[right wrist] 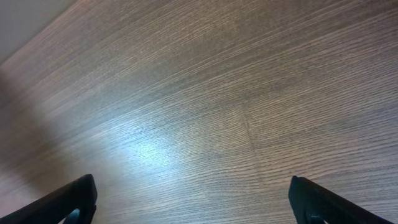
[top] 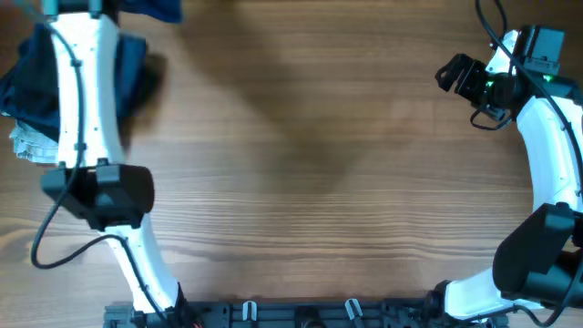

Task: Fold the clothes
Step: 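Carry the blue bundle left and place it on the clothes stack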

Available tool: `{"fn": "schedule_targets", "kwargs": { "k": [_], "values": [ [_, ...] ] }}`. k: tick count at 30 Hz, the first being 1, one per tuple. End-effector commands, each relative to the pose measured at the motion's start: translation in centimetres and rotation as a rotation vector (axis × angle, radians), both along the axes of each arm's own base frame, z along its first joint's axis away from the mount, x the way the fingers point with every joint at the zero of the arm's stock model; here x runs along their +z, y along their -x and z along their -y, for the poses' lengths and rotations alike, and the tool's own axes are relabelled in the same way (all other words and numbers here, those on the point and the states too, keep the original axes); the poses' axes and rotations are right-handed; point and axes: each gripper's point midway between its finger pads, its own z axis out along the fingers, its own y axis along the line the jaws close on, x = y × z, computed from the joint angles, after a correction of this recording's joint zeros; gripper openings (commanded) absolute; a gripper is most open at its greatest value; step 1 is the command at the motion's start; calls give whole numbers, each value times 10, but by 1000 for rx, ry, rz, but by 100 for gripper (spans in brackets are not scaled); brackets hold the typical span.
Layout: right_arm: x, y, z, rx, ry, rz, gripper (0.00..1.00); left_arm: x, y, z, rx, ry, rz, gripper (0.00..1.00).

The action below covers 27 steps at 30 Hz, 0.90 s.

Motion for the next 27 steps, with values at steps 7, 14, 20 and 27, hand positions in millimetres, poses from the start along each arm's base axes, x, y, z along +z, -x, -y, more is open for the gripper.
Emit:
{"fn": "schedule_targets", "kwargs": {
  "k": [7, 14, 20, 27],
  "values": [
    [0, 2, 1, -3, 13, -1, 99, 26, 55, -159, 405, 260, 112, 4],
    [0, 2, 1, -3, 13, -1, 100, -4, 76, -158, 429, 342, -25, 4],
    [0, 2, 1, -3, 13, -1, 100, -35, 102, -147, 557, 491, -145, 4],
    [0, 2, 1, -4, 13, -1, 100, -74, 133, -135, 619, 530, -340, 34]
  ]
}}
